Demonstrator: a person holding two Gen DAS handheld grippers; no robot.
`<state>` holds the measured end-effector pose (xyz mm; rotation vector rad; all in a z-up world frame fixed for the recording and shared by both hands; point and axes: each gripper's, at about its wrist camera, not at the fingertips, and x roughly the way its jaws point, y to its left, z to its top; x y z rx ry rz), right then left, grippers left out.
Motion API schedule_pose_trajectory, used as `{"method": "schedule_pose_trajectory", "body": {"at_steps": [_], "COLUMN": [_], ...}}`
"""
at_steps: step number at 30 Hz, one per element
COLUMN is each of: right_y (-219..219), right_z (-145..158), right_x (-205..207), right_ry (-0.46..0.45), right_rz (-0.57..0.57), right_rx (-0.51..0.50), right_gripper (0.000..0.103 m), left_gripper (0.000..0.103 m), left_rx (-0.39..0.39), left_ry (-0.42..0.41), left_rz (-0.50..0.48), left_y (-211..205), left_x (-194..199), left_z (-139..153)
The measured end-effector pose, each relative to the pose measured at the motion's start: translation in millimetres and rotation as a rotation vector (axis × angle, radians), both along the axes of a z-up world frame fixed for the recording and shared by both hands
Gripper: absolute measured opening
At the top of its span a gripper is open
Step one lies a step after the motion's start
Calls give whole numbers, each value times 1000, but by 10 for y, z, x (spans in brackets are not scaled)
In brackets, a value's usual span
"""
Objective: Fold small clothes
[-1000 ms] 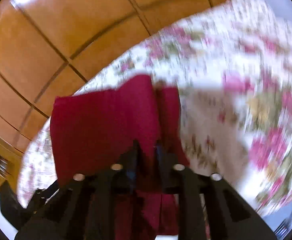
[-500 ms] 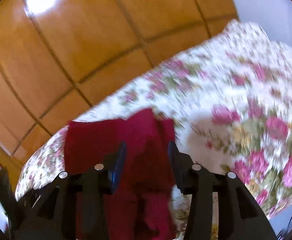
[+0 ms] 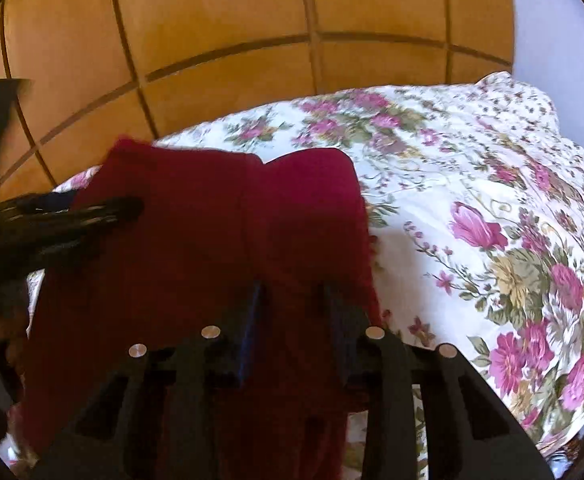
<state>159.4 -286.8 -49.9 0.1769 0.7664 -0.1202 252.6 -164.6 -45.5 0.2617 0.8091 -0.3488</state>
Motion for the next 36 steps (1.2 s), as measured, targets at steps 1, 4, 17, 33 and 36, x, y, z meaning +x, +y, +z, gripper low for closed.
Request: {"method": "schedule_pose_trajectory", "body": {"at_steps": [1, 4, 17, 33, 36], "right_y": [-7, -5, -404, -431, -431], "right_z": [-35, -82, 333, 71, 77], "right_x": [-24, -22, -754, -964, -875], "right_ry": [-17, -50, -143, -106, -100], "right_rz": [-7, -8, -88, -119, -100], "right_rx": [2, -13, 261, 457, 463], "right_gripper": [30, 30, 54, 70, 80], "left_gripper": [81, 81, 89, 96, 96], "left_rx": [-5, -64, -222, -471, -532], "left_ry": [38, 114, -53, 74, 168], "left_rz": [17, 37, 10, 53, 96], "left_y": [-18, 42, 509, 1070, 1137], "left_x": [117, 360, -872, -1206, -1069], "left_z": [-114, -322, 64, -116, -215]}}
